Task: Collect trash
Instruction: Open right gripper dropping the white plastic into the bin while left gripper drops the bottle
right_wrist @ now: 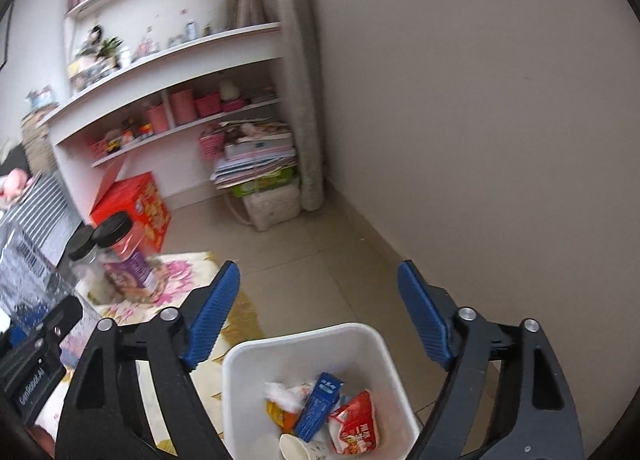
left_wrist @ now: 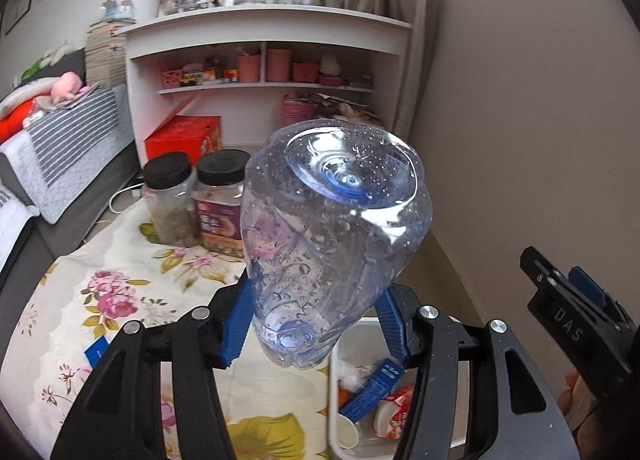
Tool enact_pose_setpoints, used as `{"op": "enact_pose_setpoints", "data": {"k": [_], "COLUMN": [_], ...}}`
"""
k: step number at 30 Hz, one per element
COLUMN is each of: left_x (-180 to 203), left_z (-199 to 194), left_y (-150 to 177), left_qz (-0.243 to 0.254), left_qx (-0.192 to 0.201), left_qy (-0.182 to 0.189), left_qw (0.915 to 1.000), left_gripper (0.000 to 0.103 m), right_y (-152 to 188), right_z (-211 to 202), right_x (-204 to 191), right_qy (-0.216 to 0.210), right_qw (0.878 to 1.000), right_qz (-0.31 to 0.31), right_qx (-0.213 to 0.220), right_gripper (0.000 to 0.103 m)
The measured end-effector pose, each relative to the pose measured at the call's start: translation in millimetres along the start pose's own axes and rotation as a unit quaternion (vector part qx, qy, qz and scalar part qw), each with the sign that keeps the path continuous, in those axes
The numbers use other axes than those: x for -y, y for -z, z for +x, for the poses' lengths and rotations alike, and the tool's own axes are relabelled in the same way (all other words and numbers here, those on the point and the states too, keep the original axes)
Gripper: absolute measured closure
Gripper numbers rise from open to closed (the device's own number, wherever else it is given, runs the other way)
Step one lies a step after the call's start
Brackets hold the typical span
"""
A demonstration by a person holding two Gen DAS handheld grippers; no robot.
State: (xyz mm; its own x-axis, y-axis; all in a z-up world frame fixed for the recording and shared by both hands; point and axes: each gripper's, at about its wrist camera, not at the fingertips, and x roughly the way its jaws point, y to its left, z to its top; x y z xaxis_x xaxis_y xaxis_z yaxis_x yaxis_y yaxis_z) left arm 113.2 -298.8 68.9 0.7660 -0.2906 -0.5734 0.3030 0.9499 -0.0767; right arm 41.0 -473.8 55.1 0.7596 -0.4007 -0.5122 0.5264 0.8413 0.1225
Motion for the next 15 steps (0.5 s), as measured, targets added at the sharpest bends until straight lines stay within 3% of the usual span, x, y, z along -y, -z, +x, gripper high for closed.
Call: {"op": "enact_pose_setpoints", "data": {"k": [7,15], "left_x": [29,58], "left_z": [7,20], "left_y": [3,5], "left_qz": [0.017,0.029], "left_qx": [-0.011,-0.038], "left_qy": [0.019,0.045], "left_qw": [0.9996,0.9979], "left_gripper": [0.048,0.048], "right_y": [-5,-9], "right_z": [-2,-3], "right_x": [31,65], "right_qy": [0.034,0.082], "right_qw": [0.999,0.994], "right_qz": [0.040,0.071], "right_qx": [0.009,0.012], "right_gripper": [0.008,0.007]}}
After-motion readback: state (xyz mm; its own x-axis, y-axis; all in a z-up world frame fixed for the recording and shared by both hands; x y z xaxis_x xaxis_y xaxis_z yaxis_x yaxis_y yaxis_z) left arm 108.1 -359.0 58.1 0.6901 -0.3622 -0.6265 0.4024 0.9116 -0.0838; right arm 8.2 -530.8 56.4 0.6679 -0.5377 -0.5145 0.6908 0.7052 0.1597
